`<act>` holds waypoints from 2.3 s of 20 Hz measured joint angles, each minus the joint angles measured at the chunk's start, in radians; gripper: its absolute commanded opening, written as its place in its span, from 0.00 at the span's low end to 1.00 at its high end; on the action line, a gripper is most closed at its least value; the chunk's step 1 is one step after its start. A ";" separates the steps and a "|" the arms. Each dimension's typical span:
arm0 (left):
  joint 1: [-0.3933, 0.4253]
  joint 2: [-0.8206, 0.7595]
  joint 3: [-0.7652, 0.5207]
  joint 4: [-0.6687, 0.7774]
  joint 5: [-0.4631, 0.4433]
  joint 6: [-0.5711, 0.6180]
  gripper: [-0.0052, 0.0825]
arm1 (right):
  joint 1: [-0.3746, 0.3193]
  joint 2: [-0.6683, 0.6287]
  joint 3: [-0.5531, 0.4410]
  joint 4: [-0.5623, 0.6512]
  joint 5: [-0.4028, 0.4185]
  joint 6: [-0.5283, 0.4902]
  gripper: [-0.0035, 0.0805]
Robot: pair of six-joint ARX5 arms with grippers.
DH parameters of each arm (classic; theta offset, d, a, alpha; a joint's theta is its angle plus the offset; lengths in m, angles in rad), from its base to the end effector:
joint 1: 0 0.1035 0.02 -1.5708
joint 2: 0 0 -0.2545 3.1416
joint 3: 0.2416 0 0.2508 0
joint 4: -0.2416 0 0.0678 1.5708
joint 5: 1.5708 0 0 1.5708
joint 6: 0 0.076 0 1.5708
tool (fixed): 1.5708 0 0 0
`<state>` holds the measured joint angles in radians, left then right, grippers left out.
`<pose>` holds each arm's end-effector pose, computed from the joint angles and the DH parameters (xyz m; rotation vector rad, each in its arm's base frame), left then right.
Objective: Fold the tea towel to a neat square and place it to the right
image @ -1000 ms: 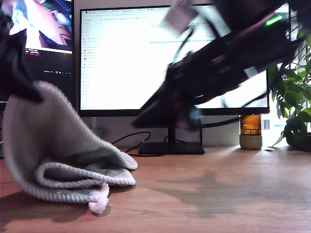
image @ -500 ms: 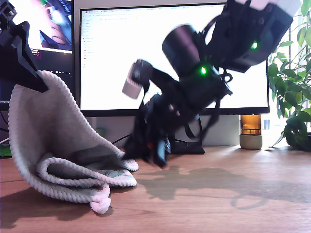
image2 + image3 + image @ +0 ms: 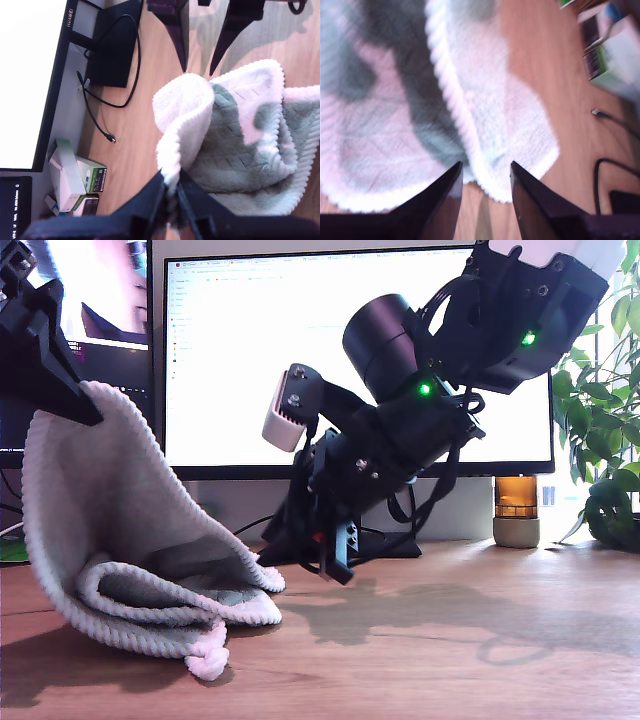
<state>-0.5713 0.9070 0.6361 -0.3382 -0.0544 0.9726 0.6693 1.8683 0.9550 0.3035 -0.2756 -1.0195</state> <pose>0.1972 -0.1218 0.2144 1.1110 0.2997 -0.7561 0.3059 0.2684 0.1100 -1.0323 0.1001 1.1583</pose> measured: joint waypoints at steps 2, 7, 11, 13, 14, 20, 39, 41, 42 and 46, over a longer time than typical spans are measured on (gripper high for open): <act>0.000 -0.007 0.000 0.001 0.000 0.000 0.03 | 0.001 0.026 0.001 0.009 -0.002 0.000 0.38; 0.000 -0.011 0.000 0.002 0.000 0.000 0.03 | 0.013 0.076 0.017 0.080 0.002 0.039 0.38; 0.000 -0.048 0.001 -0.001 0.000 0.000 0.03 | 0.013 0.112 0.120 0.082 0.018 0.053 0.38; 0.000 -0.069 0.001 -0.008 0.000 0.000 0.03 | 0.013 0.116 0.136 0.074 0.025 0.053 0.38; 0.001 -0.075 0.001 -0.010 0.000 0.000 0.03 | 0.012 0.116 0.136 0.070 0.028 0.053 0.38; 0.012 -0.076 0.001 -0.018 0.000 0.000 0.03 | -0.021 0.121 0.136 0.009 0.051 0.041 0.30; 0.039 -0.073 0.001 0.025 0.021 0.000 0.03 | -0.031 0.082 0.137 -0.135 0.244 -0.034 0.03; 0.044 -0.063 0.001 0.048 0.058 0.000 0.03 | -0.037 0.023 0.162 -0.245 0.291 -0.056 0.03; 0.045 -0.051 0.001 0.065 0.072 -0.001 0.03 | -0.042 -0.009 0.186 -0.294 0.309 -0.059 0.03; 0.061 0.006 0.002 0.165 0.148 -0.051 0.03 | -0.053 -0.119 0.296 -0.506 0.406 -0.053 0.03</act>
<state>-0.5102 0.9131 0.6376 -0.1730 0.0940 0.9215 0.6159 1.7489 1.2507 -0.2024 0.1303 -1.0729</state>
